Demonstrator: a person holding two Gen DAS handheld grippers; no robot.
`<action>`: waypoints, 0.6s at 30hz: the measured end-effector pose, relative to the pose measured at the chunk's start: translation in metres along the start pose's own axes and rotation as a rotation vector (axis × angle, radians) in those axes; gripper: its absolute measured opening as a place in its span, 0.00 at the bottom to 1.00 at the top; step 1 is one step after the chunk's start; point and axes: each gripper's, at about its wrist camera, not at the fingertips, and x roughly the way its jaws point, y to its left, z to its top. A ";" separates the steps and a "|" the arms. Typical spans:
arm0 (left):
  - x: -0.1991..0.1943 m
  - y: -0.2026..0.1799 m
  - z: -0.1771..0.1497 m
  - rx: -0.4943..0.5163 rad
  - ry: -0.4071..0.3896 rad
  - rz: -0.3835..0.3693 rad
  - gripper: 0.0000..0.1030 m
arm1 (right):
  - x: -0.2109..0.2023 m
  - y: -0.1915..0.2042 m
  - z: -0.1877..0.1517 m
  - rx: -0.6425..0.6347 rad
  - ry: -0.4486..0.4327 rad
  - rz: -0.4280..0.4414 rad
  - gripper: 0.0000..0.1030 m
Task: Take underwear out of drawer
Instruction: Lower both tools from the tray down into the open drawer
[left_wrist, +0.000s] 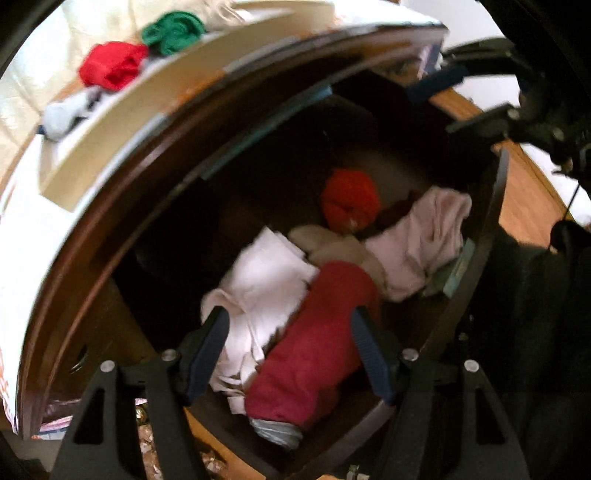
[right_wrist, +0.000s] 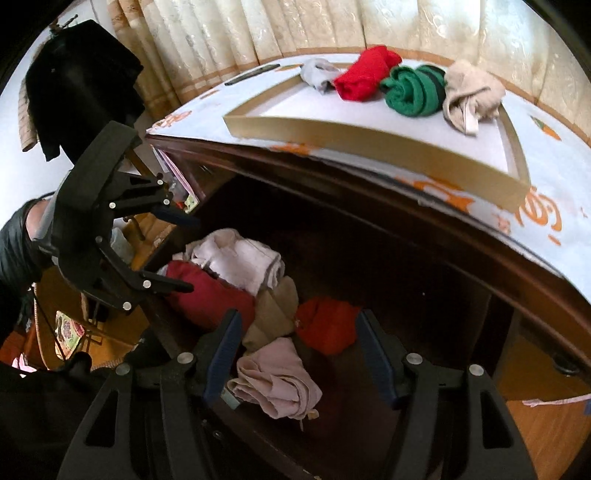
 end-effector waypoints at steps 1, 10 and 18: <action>0.004 -0.001 0.000 0.011 0.022 -0.021 0.67 | 0.002 -0.001 -0.002 0.003 0.006 0.004 0.64; 0.026 -0.012 0.001 0.052 0.128 -0.128 0.67 | 0.016 -0.009 -0.009 0.029 0.032 0.019 0.64; 0.042 -0.008 0.002 0.028 0.203 -0.179 0.67 | 0.022 -0.014 -0.012 0.044 0.043 0.021 0.64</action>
